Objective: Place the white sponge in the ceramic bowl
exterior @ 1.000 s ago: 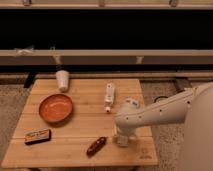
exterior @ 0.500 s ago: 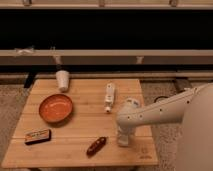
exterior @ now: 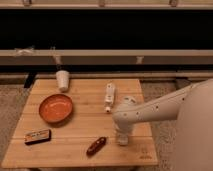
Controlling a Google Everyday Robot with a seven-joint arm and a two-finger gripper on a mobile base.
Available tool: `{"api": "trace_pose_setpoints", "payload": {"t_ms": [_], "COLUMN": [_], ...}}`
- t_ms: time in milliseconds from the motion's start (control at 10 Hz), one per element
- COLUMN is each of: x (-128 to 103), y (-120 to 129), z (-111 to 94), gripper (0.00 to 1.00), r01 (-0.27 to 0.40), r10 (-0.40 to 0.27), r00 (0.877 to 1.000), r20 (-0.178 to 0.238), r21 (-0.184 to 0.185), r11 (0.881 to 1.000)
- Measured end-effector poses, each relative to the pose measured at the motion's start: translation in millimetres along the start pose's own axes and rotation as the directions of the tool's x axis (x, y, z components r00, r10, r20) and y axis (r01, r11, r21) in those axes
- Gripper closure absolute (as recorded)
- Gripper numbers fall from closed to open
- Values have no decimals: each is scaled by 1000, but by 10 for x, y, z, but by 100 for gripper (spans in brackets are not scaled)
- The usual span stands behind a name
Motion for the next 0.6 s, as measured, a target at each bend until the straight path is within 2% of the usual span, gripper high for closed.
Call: {"api": "trace_pose_setpoints", "payload": {"t_ms": [200, 300, 500, 600], "x": [-171, -298, -552, -679], "y": [243, 454, 896, 1131], "z": [-282, -420, -660, -771], "gripper": [100, 100, 100, 100], "r01": [67, 115, 218, 271], "r10": [-67, -116, -220, -273], "r00": [997, 993, 974, 959], "r20": [23, 37, 61, 74], "r21": [17, 24, 40, 46], "r11": [998, 993, 975, 962]}}
